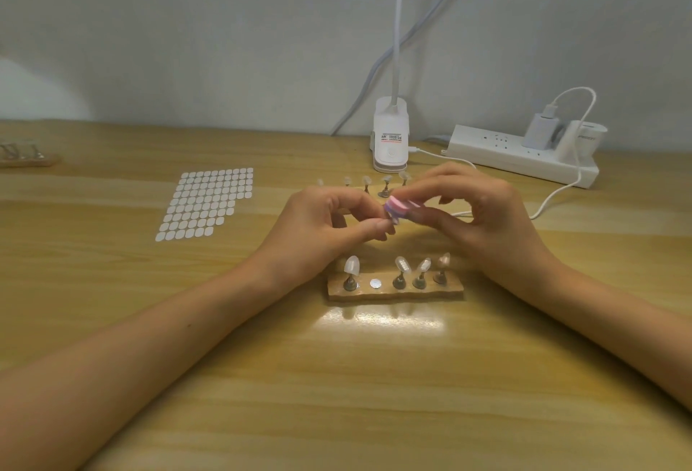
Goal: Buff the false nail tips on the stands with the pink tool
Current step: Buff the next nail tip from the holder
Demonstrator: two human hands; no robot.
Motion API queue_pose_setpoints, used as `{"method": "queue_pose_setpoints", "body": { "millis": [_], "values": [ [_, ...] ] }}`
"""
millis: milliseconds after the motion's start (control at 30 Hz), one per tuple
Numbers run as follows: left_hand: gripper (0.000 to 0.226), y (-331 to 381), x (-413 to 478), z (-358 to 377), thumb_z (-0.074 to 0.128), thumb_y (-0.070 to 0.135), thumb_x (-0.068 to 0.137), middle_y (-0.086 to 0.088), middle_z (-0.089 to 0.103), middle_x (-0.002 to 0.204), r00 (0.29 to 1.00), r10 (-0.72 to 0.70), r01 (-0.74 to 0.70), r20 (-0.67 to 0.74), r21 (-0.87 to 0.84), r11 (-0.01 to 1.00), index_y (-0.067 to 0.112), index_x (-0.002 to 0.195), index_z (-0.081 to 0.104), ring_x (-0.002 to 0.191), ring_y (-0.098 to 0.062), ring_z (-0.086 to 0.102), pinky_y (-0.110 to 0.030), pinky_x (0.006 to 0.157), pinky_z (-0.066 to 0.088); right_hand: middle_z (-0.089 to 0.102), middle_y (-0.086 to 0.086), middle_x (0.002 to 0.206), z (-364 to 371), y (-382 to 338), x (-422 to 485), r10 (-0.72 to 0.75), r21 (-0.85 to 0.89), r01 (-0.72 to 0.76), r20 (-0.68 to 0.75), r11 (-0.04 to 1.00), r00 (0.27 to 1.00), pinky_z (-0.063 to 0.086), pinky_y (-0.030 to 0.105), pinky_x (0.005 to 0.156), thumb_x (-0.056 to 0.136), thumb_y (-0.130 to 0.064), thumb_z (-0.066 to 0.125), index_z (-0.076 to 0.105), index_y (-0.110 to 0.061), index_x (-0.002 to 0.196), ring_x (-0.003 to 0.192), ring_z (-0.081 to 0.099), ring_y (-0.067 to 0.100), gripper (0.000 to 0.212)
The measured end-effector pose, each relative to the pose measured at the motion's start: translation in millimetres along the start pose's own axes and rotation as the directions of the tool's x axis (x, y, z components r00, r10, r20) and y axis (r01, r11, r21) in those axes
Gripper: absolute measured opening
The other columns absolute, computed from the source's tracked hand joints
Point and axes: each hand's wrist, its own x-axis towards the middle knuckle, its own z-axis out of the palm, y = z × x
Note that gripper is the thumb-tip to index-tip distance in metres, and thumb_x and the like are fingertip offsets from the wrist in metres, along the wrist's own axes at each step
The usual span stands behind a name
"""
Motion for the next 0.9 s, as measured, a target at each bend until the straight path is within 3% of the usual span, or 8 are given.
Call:
{"method": "queue_pose_setpoints", "body": {
  "millis": [133, 267, 367, 467, 567, 700, 800, 900],
  "values": [
    [0.010, 1.8, -0.2, 0.7, 0.075, 0.027, 0.087, 0.018, 0.070, 0.065, 1.000, 0.009, -0.009, 0.009, -0.002, 1.000, 0.018, 0.088, 0.079, 0.043, -0.002, 0.039, -0.010, 0.047, 0.031, 0.072, 0.004, 0.101, -0.4, 0.2, -0.7, -0.030, 0.052, 0.028, 0.041, 0.998, 0.999, 0.056, 0.041, 0.080, 0.086, -0.019, 0.069, 0.076, -0.011, 0.106, 0.096, 0.068, 0.020, 0.023],
    [0.006, 1.3, 0.8, 0.8, 0.075, 0.023, 0.088, 0.012, 0.075, 0.074, 1.000, -0.015, 0.015, 0.001, -0.016, 1.000, 0.019, 0.089, 0.079, 0.050, -0.024, 0.054, -0.033, 0.049, 0.046, 0.073, 0.000, 0.101, -1.7, 2.0, 0.4, 0.030, 0.023, -0.030, -0.004, 0.999, 1.000, 0.053, 0.045, 0.077, 0.086, -0.022, 0.070, 0.077, -0.013, 0.105, 0.096, 0.068, 0.019, 0.022],
    [0.008, 1.0, -0.1, 1.0, 0.075, 0.024, 0.088, 0.019, 0.069, 0.062, 1.000, 0.008, -0.008, 0.013, -0.006, 1.000, 0.017, 0.088, 0.080, 0.044, -0.004, 0.040, -0.015, 0.046, 0.033, 0.072, 0.006, 0.100, 1.1, -0.5, -0.1, -0.032, 0.061, 0.029, 0.036, 0.998, 0.999, 0.055, 0.042, 0.081, 0.086, -0.018, 0.070, 0.076, -0.010, 0.106, 0.095, 0.068, 0.022, 0.022],
    [0.004, 0.0, 1.4, 0.7, 0.076, 0.022, 0.088, 0.011, 0.075, 0.074, 1.000, -0.020, 0.020, 0.001, -0.028, 0.999, 0.021, 0.086, 0.079, 0.051, -0.020, 0.049, -0.029, 0.050, 0.042, 0.073, 0.002, 0.100, -0.4, 0.0, 1.2, 0.011, 0.042, -0.010, -0.007, 0.999, 1.000, 0.056, 0.037, 0.084, 0.086, -0.021, 0.070, 0.076, -0.010, 0.105, 0.096, 0.069, 0.016, 0.023],
    [0.005, 1.6, 0.3, 1.6, 0.076, 0.023, 0.088, 0.015, 0.071, 0.066, 1.000, -0.002, 0.002, 0.002, -0.027, 1.000, 0.021, 0.085, 0.079, 0.045, -0.009, 0.045, -0.020, 0.046, 0.038, 0.072, 0.006, 0.100, 0.5, 0.2, 0.3, -0.042, 0.037, 0.041, 0.018, 0.998, 0.999, 0.055, 0.030, 0.085, 0.086, -0.013, 0.071, 0.076, -0.007, 0.106, 0.094, 0.069, 0.017, 0.022],
    [0.004, 4.0, 0.5, 1.5, 0.075, 0.023, 0.088, 0.003, 0.077, 0.083, 1.000, -0.022, 0.021, -0.004, -0.054, 0.998, 0.023, 0.086, 0.079, 0.075, -0.050, 0.064, -0.060, 0.074, 0.056, 0.073, 0.000, 0.100, -2.0, 3.2, 1.9, 0.027, 0.025, -0.027, -0.012, 0.999, 1.000, 0.049, 0.018, 0.081, 0.086, -0.018, 0.071, 0.077, -0.009, 0.105, 0.095, 0.067, 0.010, 0.022],
    [0.004, 5.8, -1.0, 1.2, 0.076, 0.022, 0.088, 0.003, 0.077, 0.084, 1.000, -0.016, 0.016, 0.003, -0.057, 0.998, 0.021, 0.085, 0.078, 0.064, -0.048, 0.058, -0.060, 0.067, 0.051, 0.072, -0.002, 0.101, -3.0, 4.6, 0.6, 0.024, 0.025, -0.023, -0.016, 0.999, 1.000, 0.049, 0.021, 0.079, 0.085, -0.019, 0.071, 0.076, -0.010, 0.105, 0.096, 0.067, 0.013, 0.023],
    [0.005, 7.5, -0.9, 1.4, 0.075, 0.022, 0.088, 0.003, 0.078, 0.086, 1.000, -0.029, 0.028, -0.004, -0.077, 0.997, 0.024, 0.085, 0.078, 0.075, -0.053, 0.063, -0.064, 0.074, 0.054, 0.074, -0.007, 0.103, -3.6, 4.1, 0.3, 0.060, 0.050, -0.058, -0.036, 0.997, 0.998, 0.052, 0.034, 0.078, 0.085, -0.025, 0.071, 0.076, -0.015, 0.105, 0.099, 0.067, 0.017, 0.023]
  ]
}}
